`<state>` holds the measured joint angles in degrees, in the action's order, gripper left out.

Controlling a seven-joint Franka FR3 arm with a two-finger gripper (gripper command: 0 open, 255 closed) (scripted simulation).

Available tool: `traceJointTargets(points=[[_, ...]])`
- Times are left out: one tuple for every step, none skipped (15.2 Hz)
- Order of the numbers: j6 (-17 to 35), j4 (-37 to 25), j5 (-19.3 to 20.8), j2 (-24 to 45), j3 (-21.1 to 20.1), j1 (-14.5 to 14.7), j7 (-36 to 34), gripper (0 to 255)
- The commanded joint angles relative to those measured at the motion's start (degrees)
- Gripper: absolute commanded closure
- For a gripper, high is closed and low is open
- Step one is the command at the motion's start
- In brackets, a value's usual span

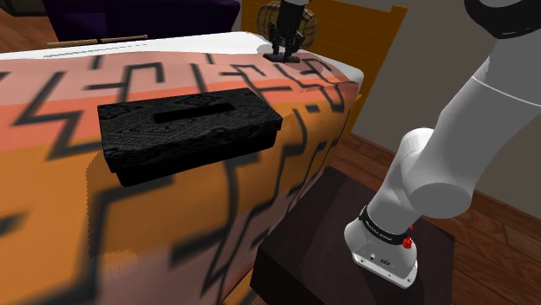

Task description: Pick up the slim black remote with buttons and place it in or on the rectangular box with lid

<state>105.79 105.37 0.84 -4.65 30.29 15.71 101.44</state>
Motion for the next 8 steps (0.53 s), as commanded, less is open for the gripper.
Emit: traceJointTargets(points=[[-1.63, -1.88, -0.16, 0.30, 0.04, 0.00, 0.11, 255], [-2.41, -2.70, -0.19, 0.35, 0.04, 0.00, 0.11, 255], [-3.19, -3.54, -0.22, 0.42, 0.04, 0.01, 0.13, 255], [-3.97, -4.40, -0.27, 0.50, 0.04, 0.01, 0.14, 255], [-4.60, -5.10, -0.31, 0.58, 0.05, 0.01, 0.16, 255], [-4.37, -3.91, 0.31, -0.52, -0.86, 0.67, -1.52, 255], [-4.17, -2.81, 0.86, -1.54, -1.78, 1.29, -3.18, 255], [-3.99, -1.78, 1.33, -2.48, -2.71, 1.89, -4.82, 255]])
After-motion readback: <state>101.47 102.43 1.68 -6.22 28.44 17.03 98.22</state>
